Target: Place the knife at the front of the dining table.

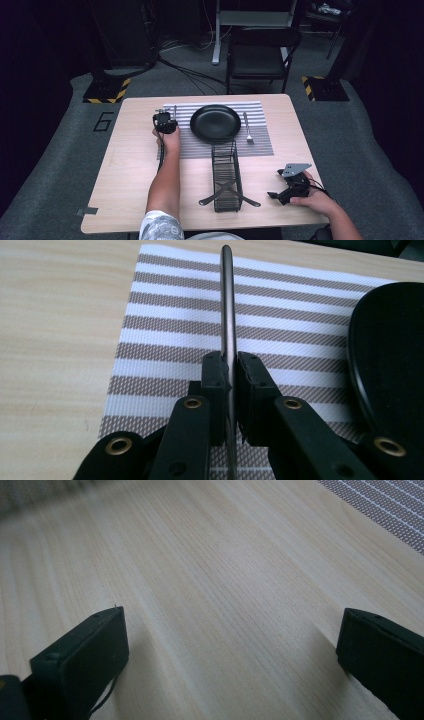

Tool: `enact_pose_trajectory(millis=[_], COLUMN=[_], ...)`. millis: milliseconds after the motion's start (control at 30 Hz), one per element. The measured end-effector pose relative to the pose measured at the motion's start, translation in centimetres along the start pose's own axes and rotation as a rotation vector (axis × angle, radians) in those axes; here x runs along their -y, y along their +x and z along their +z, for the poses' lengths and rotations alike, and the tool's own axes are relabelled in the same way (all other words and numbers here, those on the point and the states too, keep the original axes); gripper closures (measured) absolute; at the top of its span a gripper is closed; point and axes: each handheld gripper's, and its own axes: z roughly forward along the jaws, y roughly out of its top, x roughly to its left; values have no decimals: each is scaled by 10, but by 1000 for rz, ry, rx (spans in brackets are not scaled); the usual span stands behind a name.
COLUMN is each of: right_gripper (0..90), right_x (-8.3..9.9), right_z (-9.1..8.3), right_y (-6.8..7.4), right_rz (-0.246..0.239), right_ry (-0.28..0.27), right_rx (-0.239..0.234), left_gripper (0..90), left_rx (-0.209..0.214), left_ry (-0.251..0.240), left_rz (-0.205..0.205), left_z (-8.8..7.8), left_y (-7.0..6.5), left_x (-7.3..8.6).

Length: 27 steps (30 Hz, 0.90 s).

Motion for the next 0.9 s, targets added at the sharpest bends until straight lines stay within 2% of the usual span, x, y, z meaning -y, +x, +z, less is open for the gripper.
enact_pose_trajectory(millis=[267,600,733,767,900], right_gripper=[0,0,0,0,0], right_x=[0,0,0,0,0], right_z=[0,0,0,0,0], right_y=[0,0,0,0,0], right_rz=[-3,-1,-1,0,-1], right_ry=[0,0,0,0,1], right_rx=[-1,0,0,0,0], left_gripper=[826,813,804,803,795], left_rx=[-26,-4,-8,-10,5], left_ry=[25,52,54,57,64], left_rz=[3,-10,-18,-5,-9], left_z=[5,8,10,10,12], left_y=[-3,-7,-10,-11,-11], left_x=[0,-1,2,2,4])
